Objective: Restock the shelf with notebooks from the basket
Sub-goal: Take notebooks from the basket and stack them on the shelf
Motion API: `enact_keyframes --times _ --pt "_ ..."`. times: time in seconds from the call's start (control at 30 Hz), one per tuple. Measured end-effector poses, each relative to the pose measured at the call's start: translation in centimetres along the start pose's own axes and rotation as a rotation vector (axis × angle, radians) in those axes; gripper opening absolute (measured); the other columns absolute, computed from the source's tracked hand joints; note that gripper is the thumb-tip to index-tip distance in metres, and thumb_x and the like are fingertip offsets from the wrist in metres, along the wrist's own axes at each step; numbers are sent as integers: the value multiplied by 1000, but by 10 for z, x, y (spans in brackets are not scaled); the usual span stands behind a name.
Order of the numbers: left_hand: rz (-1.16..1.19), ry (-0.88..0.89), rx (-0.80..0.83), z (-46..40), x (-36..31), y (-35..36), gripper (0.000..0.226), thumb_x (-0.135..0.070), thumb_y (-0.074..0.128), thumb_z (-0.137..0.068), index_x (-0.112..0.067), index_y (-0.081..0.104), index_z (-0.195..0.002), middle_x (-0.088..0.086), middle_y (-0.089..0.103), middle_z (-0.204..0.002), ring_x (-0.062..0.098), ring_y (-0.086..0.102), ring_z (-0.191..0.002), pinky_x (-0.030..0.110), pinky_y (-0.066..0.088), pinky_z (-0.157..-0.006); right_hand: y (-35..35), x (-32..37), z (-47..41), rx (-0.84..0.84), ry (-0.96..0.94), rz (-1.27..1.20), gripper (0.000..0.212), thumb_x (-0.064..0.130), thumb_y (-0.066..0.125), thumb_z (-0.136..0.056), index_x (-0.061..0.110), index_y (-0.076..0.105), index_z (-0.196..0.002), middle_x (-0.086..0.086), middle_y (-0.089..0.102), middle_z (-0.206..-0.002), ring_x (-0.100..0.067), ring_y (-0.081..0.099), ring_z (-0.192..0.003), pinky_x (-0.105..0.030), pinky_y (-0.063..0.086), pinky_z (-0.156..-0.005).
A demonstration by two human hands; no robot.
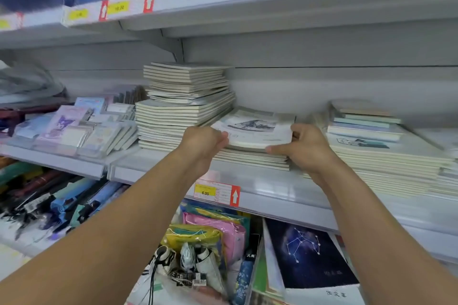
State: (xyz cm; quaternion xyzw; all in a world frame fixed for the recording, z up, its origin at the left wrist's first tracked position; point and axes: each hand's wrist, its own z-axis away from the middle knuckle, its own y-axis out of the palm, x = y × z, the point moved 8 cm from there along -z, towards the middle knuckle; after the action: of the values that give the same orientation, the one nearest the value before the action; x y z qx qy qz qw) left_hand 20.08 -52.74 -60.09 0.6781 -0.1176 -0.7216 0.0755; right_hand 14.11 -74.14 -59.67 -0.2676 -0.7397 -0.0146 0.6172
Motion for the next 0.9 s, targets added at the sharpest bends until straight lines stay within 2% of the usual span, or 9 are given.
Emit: enact_keyframes --times 0.1,0.2,0.37,0.43,0.57,0.73,0.8,0.83,0.9 --pt "-111 15 -16 4 -4 5 40 3 53 -94 12 45 -132 22 63 -113 30 63 -106 30 47 -94 2 -4 -8 -152 -52 185 51 19 84 -80 -1 64 -122 -6 62 -88 -19 57 -80 -27 43 -73" --pt "-54 4 57 16 -1 17 39 5 48 -95 11 45 -134 25 46 -143 35 48 -130 36 43 -106 4 -4 -5 -280 -93 304 43 11 66 -95 0 58 -136 -14 68 -112 -25 63 -108 -20 38 -84" --pt "-360 103 160 47 -4 -19 30 -9 57 -96 -9 55 -127 8 57 -123 20 59 -108 34 54 -89 12 47 42 -458 -455 558 28 20 62 -95 7 66 -120 -13 66 -114 -31 58 -111 -36 46 -94" --pt "-681 159 184 66 -1 -56 22 -17 62 -95 -16 64 -117 1 66 -113 15 67 -97 28 57 -74 35 69 70 -457 -651 425 16 28 60 -93 15 70 -97 -2 69 -95 -20 62 -90 -33 49 -79" --pt "-1112 49 189 113 41 -154 15 -28 61 -94 -16 70 -93 0 74 -90 16 71 -79 30 58 -66 152 24 117 60 -538 188 36 31 59 -94 7 61 -67 -6 62 -61 -21 59 -60 -36 49 -62" --pt "-1670 -224 371 164 120 -246 31 -42 55 -96 -16 67 -107 8 69 -106 26 63 -104 31 48 -86 291 -203 268 1296 213 652 40 39 73 -90 3 69 -104 -18 67 -98 -28 63 -79 -38 55 -69" --pt "-1880 -304 511 173 142 -259 43 -52 51 -95 -19 64 -120 4 64 -120 24 56 -113 30 44 -92 299 -272 312 1337 282 810 42 47 78 -83 9 63 -92 -15 54 -89 -26 51 -80 -31 43 -69" --pt "-1873 -298 553 173 147 -257 46 -55 49 -95 -20 63 -122 3 62 -123 22 55 -110 30 43 -91 300 -298 327 1292 300 833 44 50 81 -79 17 62 -102 -10 53 -96 -24 55 -89 -31 46 -75" --pt "-1811 -246 605 173 152 -251 48 -57 46 -95 -23 61 -126 1 59 -126 17 50 -100 27 38 -86 299 -345 354 1252 329 943 90 52 83 -74 11 42 -142 -11 50 -131 -29 55 -119 -43 51 -97"
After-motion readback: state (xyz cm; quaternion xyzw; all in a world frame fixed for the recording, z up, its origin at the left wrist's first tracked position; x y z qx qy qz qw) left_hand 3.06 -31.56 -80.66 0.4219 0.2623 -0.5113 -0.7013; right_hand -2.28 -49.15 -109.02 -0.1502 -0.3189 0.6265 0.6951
